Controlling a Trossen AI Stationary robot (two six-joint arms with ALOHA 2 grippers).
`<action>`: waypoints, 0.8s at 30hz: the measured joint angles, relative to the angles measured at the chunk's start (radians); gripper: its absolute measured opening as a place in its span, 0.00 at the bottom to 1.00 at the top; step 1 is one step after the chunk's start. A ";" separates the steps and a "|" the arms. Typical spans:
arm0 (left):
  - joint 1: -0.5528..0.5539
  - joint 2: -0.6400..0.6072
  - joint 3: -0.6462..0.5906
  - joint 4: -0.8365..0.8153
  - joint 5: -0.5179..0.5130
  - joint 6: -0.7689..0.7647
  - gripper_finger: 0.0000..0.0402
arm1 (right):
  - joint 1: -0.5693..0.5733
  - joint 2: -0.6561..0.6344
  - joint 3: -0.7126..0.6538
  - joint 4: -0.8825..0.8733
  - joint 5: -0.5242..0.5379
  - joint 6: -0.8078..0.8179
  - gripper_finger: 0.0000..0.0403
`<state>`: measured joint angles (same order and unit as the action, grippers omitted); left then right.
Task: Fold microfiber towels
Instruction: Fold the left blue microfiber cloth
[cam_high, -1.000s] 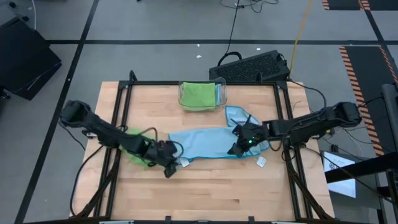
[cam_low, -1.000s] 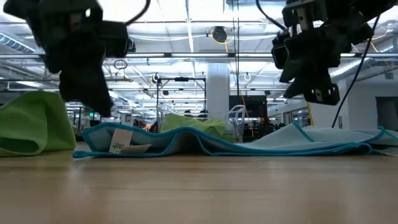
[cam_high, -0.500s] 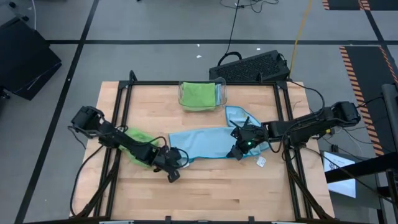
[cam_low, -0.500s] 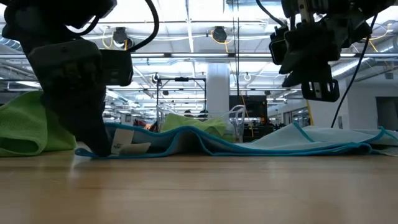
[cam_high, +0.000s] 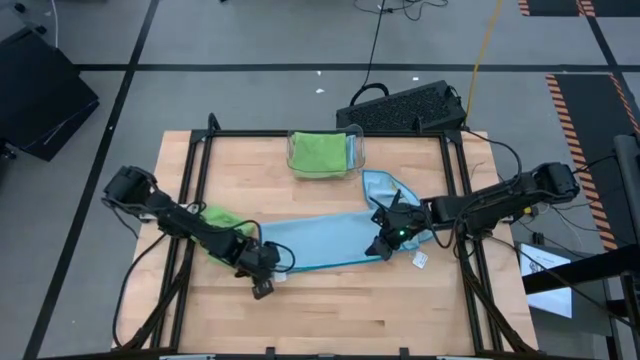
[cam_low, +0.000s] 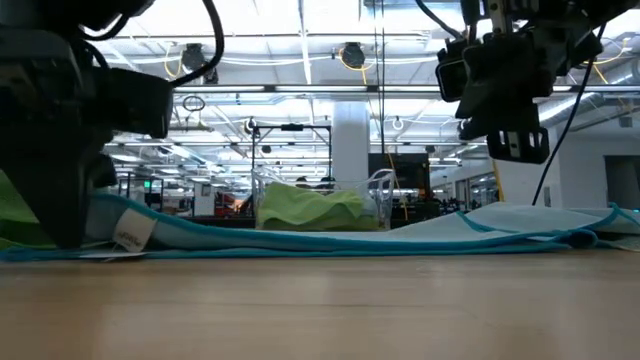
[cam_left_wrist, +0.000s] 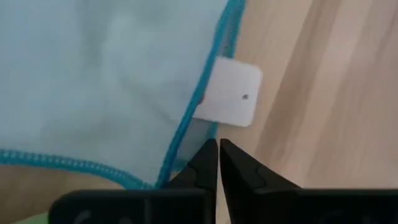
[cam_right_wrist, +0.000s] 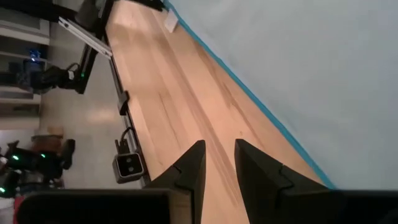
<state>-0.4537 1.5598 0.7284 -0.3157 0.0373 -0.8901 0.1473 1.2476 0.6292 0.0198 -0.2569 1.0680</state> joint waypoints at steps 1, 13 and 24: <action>-0.001 -0.010 0.000 -0.006 0.000 -0.002 0.04 | 0.004 0.000 0.000 -0.004 0.000 -0.004 0.19; 0.007 -0.231 0.001 0.027 0.044 -0.055 0.04 | 0.065 0.000 0.000 -0.001 0.102 0.016 0.19; 0.072 -0.181 -0.023 0.046 -0.312 -0.101 0.03 | 0.036 0.135 0.000 0.093 0.126 -0.010 0.12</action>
<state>-0.3812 1.3790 0.7057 -0.2695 -0.2748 -0.9913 0.1830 1.3824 0.6292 0.1127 -0.1307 1.0576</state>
